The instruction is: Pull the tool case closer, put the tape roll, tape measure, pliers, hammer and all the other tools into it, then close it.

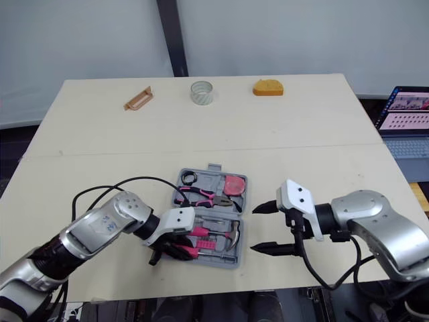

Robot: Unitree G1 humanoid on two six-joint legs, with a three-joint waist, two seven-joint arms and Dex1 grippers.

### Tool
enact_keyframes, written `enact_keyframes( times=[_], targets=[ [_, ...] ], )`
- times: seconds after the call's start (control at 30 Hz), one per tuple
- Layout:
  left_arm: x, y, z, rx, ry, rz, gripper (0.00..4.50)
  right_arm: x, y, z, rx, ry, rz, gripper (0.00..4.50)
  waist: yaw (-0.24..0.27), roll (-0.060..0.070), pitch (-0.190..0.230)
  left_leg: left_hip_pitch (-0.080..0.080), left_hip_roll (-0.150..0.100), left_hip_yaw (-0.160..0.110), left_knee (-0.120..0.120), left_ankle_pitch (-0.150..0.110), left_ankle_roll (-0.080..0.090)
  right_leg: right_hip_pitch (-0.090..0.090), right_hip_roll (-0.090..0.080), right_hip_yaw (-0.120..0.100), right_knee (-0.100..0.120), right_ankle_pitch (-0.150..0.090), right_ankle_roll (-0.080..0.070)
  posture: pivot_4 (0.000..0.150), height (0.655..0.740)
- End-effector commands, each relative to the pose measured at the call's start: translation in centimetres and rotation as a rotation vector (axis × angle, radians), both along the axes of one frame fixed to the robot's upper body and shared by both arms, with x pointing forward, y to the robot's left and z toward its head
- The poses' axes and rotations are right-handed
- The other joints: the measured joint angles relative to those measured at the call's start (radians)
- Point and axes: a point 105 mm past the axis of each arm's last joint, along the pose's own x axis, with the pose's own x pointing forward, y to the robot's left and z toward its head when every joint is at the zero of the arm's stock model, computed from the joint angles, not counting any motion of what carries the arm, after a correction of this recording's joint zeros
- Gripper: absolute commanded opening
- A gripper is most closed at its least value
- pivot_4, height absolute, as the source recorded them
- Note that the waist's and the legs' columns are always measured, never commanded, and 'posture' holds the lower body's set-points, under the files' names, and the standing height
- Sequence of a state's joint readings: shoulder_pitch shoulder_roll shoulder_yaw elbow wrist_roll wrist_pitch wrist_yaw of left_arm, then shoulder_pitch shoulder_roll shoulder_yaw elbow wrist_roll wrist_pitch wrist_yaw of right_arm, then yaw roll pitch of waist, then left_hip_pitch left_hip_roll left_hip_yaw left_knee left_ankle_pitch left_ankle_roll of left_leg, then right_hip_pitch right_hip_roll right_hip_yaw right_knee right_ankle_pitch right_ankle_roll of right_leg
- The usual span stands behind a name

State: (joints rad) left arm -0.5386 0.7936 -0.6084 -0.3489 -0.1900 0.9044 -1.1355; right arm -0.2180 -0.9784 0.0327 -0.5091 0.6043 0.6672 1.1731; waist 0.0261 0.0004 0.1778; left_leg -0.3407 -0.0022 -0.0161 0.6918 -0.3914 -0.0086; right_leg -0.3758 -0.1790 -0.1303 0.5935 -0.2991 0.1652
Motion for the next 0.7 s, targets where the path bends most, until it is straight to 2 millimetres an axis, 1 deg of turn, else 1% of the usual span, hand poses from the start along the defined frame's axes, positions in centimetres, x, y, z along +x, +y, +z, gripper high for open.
enact_keyframes(
  times=[0.03, 0.13, 0.37, 0.47, 0.6, 0.7],
  targets=[
    [-0.3, -0.6, 0.3, -0.012, -0.024, -0.038, 2.51, -0.4, 0.5, 0.9, 0.009, -0.035, 0.030, 4.50, 0.000, 0.000, 0.000, 0.000, 0.000, 0.000, 0.000, 0.000, 0.000, 0.000, 0.000, 0.000, 0.000, 0.000, 0.000, 0.150, 0.7400],
    [-0.4, -0.6, 0.4, -0.017, -0.026, -0.043, 3.93, -0.4, 0.5, 1.0, 0.012, -0.034, 0.030, 4.50, 0.001, 0.000, 0.000, 0.000, 0.000, 0.000, 0.001, 0.000, 0.000, 0.000, 0.000, 0.000, 0.001, 0.000, 0.000, 0.150, 0.7400],
    [-0.9, -0.8, 0.7, -0.030, -0.020, -0.048, 3.93, -0.5, 0.6, 1.1, 0.016, -0.027, 0.034, 4.50, 0.001, 0.000, 0.000, 0.000, 0.000, 0.000, 0.002, 0.000, 0.000, 0.001, 0.000, 0.000, 0.001, 0.000, 0.000, 0.150, 0.7400],
    [-0.8, -0.8, 1.5, -0.060, -0.021, -0.032, 3.93, -0.5, 0.6, 1.2, 0.017, -0.028, 0.035, 4.50, 0.000, 0.000, 0.000, 0.000, 0.000, 0.000, 0.002, 0.000, 0.000, 0.001, 0.000, 0.000, 0.001, 0.000, 0.000, 0.150, 0.7400],
    [-0.6, -0.2, 3.0, -0.148, -0.055, -0.022, 3.93, -0.4, 0.5, 1.5, 0.020, -0.032, 0.030, 4.50, -0.001, 0.000, 0.000, 0.000, 0.000, -0.001, 0.002, 0.000, 0.000, 0.000, 0.000, 0.000, 0.001, 0.000, 0.000, 0.150, 0.7400],
    [0.0, 0.3, 3.9, -0.289, -0.103, 0.006, 3.93, -0.3, 0.4, 1.5, 0.017, -0.032, 0.026, 4.50, -0.001, 0.000, 0.000, 0.000, 0.000, -0.001, 0.001, 0.000, 0.000, 0.000, 0.000, 0.000, 0.000, 0.000, 0.000, 0.150, 0.7400]
  ],
)
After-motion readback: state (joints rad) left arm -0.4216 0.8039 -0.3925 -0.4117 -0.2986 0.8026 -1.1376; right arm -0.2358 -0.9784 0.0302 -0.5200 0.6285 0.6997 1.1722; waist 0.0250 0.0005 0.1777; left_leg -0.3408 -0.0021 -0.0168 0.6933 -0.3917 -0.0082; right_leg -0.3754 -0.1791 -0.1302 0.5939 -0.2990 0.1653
